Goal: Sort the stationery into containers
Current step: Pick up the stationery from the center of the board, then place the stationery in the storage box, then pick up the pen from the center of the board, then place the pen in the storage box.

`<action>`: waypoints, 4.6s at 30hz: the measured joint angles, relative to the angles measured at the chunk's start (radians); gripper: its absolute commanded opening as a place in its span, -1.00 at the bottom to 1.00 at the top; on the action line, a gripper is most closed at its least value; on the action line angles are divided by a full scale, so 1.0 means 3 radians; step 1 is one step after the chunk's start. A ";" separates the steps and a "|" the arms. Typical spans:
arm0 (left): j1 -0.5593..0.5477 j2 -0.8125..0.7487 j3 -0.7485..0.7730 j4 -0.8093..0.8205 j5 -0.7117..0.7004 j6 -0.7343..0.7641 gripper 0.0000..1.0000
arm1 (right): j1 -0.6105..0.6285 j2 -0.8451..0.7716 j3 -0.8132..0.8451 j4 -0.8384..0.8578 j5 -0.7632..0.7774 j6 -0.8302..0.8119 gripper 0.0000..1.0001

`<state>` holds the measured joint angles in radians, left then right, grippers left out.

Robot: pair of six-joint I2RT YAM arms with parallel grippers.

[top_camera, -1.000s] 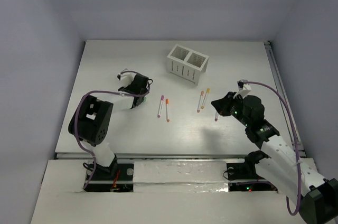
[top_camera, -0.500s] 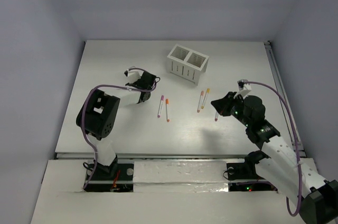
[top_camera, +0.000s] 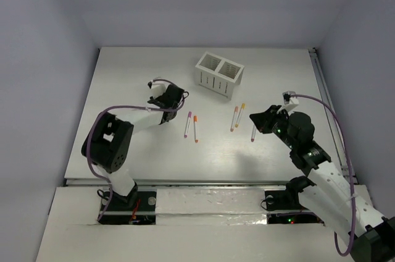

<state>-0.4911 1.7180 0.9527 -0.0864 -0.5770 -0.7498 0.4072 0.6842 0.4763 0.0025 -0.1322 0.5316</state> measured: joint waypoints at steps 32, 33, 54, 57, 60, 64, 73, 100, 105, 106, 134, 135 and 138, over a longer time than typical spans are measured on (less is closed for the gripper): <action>-0.0841 0.1565 0.3005 0.0928 0.0301 0.1297 -1.00 | 0.0000 0.0014 -0.0102 0.0004 0.0626 0.0042 -0.98; -0.0852 0.1595 0.3006 0.0947 0.0294 0.1329 -1.00 | 0.0000 0.0025 -0.0102 0.0011 0.0622 0.0038 -0.98; -0.0932 0.1756 0.2883 0.1298 0.0151 0.1617 0.46 | 0.0000 0.0366 -0.0108 0.0009 0.0800 0.0069 -0.18; -0.0954 0.1555 0.2683 0.1315 0.0153 0.1686 0.41 | 0.0000 0.0533 -0.0094 -0.0071 0.0964 0.0126 0.11; -0.1007 0.1176 0.2463 0.1336 0.0168 0.1728 0.27 | -0.0015 0.0796 -0.0011 -0.0239 0.1162 0.0161 0.12; -0.1133 0.0148 0.1689 0.1640 0.0313 0.1644 -0.12 | -0.0198 0.1240 0.0203 -0.0417 0.1241 0.0155 0.12; -0.1575 -0.2134 -0.0284 0.2140 0.0388 0.1208 -0.80 | -0.0456 0.2160 0.0725 -0.0593 0.1053 0.0038 0.01; -0.1630 -0.4102 -0.1841 0.1330 -0.0343 0.0825 -0.43 | -0.0468 0.3263 0.1569 -0.1253 0.0863 -0.0051 -0.78; -0.1630 -0.4095 -0.1968 0.1339 -0.0361 0.0830 -0.40 | -0.0468 0.3287 0.1659 -0.1480 0.0961 -0.0097 -1.00; -0.1630 -0.4095 -0.1979 0.1342 -0.0364 0.0829 -0.40 | -0.0467 0.3288 0.1667 -0.1511 0.0983 -0.0111 -1.00; -0.1628 -0.3681 -0.2111 0.1553 -0.0523 0.0829 -0.33 | -0.0174 0.3731 0.3581 0.0224 0.0219 0.0043 -1.00; -0.1628 -0.3676 -0.2112 0.1555 -0.0529 0.0832 -0.33 | -0.0170 0.3844 0.3716 0.0259 0.0244 0.0039 -1.00; -0.1628 -0.3644 -0.2112 0.1589 -0.0546 0.0838 -0.33 | -0.0126 0.4164 0.4040 0.0367 0.0380 0.0018 -1.00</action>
<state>-0.9794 0.6247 0.3191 0.3904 -0.7406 -0.4984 0.3695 1.9335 1.6882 0.1127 -0.0181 0.5369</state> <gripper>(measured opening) 0.331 0.200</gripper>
